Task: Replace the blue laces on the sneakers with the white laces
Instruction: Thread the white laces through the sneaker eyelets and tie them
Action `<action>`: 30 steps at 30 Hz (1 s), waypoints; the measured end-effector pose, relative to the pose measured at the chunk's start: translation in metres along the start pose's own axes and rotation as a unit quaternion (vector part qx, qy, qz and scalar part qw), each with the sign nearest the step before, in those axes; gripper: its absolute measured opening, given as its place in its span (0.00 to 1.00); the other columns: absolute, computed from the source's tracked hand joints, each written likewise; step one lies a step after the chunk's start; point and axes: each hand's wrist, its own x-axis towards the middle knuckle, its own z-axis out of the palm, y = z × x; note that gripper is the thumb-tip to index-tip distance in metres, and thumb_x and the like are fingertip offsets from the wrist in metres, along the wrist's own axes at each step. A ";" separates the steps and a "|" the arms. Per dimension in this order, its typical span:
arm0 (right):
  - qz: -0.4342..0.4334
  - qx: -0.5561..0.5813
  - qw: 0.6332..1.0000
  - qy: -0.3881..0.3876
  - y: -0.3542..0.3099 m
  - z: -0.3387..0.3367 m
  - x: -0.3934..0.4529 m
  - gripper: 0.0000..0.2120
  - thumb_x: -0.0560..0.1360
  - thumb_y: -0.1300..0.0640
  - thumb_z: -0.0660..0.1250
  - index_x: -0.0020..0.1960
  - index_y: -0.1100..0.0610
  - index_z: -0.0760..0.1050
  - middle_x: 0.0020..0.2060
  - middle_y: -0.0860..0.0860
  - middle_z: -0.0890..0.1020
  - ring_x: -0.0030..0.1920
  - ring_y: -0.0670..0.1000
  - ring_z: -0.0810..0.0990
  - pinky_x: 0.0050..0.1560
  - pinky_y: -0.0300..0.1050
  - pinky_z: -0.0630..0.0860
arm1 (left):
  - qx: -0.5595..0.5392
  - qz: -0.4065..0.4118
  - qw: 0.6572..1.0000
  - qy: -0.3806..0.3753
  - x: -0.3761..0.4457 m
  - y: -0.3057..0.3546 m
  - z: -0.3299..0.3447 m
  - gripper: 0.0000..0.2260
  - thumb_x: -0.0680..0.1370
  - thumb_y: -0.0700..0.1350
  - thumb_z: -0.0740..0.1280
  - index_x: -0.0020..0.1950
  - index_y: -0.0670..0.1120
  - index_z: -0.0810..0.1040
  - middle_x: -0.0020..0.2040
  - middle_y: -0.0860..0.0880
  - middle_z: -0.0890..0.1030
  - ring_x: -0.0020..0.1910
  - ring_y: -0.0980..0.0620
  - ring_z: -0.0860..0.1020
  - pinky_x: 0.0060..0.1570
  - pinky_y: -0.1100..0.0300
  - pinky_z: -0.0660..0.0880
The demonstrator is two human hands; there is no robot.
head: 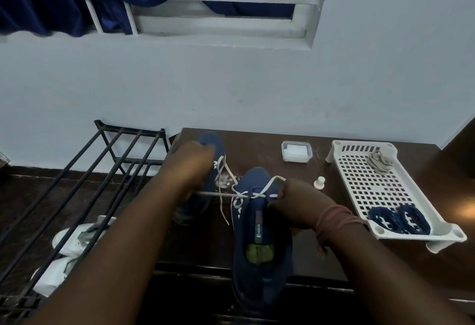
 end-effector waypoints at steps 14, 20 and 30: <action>0.049 0.102 0.993 0.019 0.017 0.014 0.017 0.09 0.74 0.53 0.67 0.46 0.60 0.77 0.41 0.57 0.83 0.38 0.56 0.84 0.39 0.50 0.83 | -0.540 0.020 0.826 -0.161 -0.010 0.015 -0.003 0.14 0.84 0.52 0.59 0.42 0.47 0.71 0.32 0.49 0.75 0.27 0.55 0.72 0.26 0.64 0.70; 0.042 0.085 0.993 0.064 0.024 0.019 0.022 0.12 0.72 0.48 0.67 0.40 0.57 0.75 0.37 0.57 0.83 0.37 0.61 0.84 0.43 0.60 0.82 | 0.313 0.040 0.939 -0.134 -0.018 -0.013 0.011 0.24 0.75 0.68 0.64 0.47 0.46 0.79 0.48 0.50 0.80 0.40 0.54 0.76 0.41 0.59 0.70; 0.035 0.055 0.996 0.052 0.027 0.016 0.024 0.06 0.75 0.55 0.64 0.40 0.53 0.71 0.43 0.57 0.83 0.43 0.60 0.84 0.46 0.54 0.83 | -0.451 -0.044 0.883 -0.125 -0.006 0.005 0.009 0.19 0.78 0.46 0.69 0.27 0.46 0.71 0.37 0.42 0.82 0.35 0.49 0.78 0.41 0.54 0.76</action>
